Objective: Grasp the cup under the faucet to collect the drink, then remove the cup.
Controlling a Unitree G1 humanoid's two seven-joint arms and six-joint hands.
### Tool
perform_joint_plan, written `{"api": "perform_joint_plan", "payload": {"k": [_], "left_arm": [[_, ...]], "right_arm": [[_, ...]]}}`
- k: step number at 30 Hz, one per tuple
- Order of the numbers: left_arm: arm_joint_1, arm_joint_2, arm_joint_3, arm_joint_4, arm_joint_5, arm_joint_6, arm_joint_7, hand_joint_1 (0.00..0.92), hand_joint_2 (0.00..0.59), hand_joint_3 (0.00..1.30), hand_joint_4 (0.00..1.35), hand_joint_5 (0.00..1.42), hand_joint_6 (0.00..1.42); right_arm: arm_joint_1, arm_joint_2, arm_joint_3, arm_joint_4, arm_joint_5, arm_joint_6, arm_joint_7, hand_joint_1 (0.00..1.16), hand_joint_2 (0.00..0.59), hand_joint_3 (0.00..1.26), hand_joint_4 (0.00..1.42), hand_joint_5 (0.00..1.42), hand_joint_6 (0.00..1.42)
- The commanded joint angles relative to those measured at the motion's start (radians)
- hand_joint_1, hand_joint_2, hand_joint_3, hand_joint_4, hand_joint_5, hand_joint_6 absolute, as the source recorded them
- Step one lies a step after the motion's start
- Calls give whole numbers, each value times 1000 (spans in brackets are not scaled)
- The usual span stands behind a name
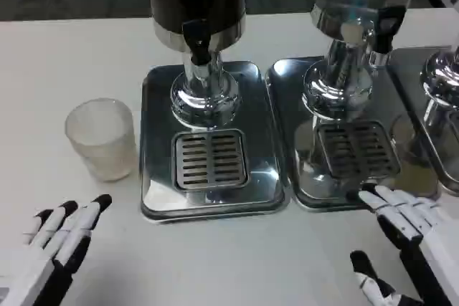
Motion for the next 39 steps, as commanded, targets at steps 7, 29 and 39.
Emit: {"api": "perform_joint_plan", "payload": {"k": [7, 29, 39], "left_arm": [[-1, 0, -15, 1, 13, -24, 16, 0, 50, 0, 0, 0, 0], [-93, 8, 33, 158, -127, -173, 70, 0, 23, 0, 0, 0, 0], [-228, -11, 65, 310, -227, -195, 121, 0, 4, 0, 0, 0, 40]], "right_arm": [[-11, -7, -7, -6, 15, -15, 13, 407, 452, 219, 158, 184, 212], [-53, 46, 29, -14, 2, 19, 61, 407, 452, 251, 185, 205, 231], [-58, 51, 33, -18, 4, 27, 68, 414, 461, 264, 195, 209, 246]]}}
